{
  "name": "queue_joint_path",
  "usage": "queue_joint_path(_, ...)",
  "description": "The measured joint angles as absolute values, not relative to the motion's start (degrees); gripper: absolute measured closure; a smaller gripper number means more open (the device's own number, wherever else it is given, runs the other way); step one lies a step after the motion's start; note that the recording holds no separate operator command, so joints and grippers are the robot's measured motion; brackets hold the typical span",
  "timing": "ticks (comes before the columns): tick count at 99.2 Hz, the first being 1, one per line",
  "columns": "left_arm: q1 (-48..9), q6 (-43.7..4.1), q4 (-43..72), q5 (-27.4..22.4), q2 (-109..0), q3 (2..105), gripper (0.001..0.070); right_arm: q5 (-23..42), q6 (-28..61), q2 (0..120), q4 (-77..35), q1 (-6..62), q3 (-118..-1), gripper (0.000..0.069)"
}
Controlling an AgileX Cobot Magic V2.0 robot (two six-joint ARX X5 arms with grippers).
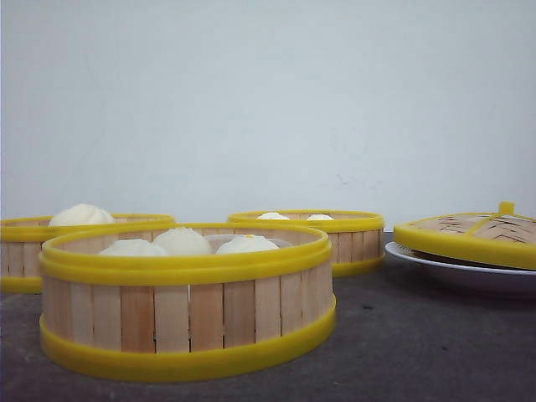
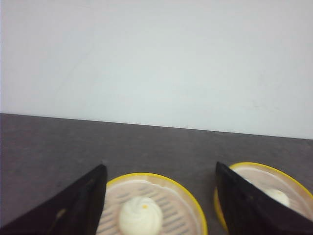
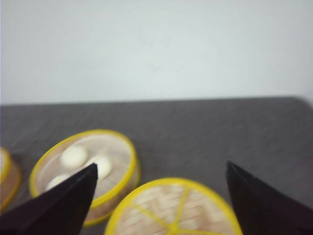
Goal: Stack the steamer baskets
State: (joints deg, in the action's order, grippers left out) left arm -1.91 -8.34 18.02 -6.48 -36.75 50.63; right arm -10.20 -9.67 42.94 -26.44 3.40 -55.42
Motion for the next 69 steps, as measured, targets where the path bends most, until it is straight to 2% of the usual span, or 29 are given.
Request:
queue_joint_path(16, -3.1, -8.4, 18.0, -7.7, -36.8, 50.6, 0.0281, -13.5, -11.0, 54.7, -26.6, 5.8, -64.1, 0.0156)
queue_joint_path(40, -5.2, -8.5, 18.0, -9.7, -36.8, 50.6, 0.0281, -13.5, -11.6, 78.2, -29.5, 8.3, -77.7, 0.0159)
queue_joint_path(69, -7.9, -8.6, 18.0, -11.9, -36.8, 50.6, 0.0281, -13.5, -12.7, 103.4, -29.9, 10.4, -88.3, 0.0161)
